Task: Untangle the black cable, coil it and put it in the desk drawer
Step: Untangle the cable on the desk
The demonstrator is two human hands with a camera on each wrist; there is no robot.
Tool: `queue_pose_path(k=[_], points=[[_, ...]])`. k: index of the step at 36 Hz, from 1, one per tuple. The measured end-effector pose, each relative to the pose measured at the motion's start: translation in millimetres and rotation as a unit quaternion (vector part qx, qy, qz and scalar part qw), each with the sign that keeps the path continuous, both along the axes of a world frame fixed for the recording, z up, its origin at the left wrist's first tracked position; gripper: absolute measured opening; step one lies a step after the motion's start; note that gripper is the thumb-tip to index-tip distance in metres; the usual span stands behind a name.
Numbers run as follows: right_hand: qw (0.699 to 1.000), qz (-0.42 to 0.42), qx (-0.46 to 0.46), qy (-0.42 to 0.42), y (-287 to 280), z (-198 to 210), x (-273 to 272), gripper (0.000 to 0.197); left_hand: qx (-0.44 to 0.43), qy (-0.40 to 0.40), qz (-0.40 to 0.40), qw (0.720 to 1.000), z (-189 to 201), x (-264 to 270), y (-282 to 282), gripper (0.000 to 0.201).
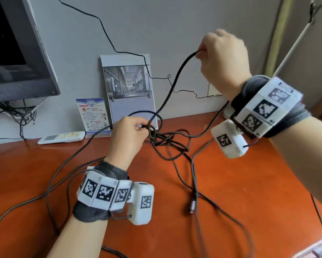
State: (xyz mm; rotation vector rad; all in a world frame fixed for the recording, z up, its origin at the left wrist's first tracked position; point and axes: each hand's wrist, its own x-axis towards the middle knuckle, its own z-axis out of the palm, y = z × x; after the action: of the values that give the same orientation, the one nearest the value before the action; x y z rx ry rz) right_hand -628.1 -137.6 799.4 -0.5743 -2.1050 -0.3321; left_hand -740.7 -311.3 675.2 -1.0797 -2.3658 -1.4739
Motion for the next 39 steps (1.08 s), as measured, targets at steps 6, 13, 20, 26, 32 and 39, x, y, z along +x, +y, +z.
queue_pose_path(k=[6,13,20,26,32,39], points=[[0.991,-0.114,-0.064,0.003,36,15,14,0.024,0.007,-0.085,-0.015,0.996,-4,-4,0,0.03],[0.981,0.024,0.107,-0.158,9,-43,-3,0.056,-0.006,-0.092,-0.028,0.995,-4,3,6,0.03],[0.884,0.179,0.319,-0.289,-24,-96,-29,0.015,-0.008,-0.105,-0.024,0.994,-4,5,7,0.025],[0.887,0.149,0.3,-0.317,-34,-90,-32,0.016,-0.003,-0.097,-0.023,0.995,-2,7,9,0.025],[0.905,0.092,0.286,-0.3,-37,-85,-28,0.02,-0.017,-0.04,-0.008,0.999,-3,9,8,0.029],[0.961,0.043,0.198,-0.189,-30,-50,-18,0.031,-0.044,-0.008,0.01,0.999,-5,5,4,0.024]])
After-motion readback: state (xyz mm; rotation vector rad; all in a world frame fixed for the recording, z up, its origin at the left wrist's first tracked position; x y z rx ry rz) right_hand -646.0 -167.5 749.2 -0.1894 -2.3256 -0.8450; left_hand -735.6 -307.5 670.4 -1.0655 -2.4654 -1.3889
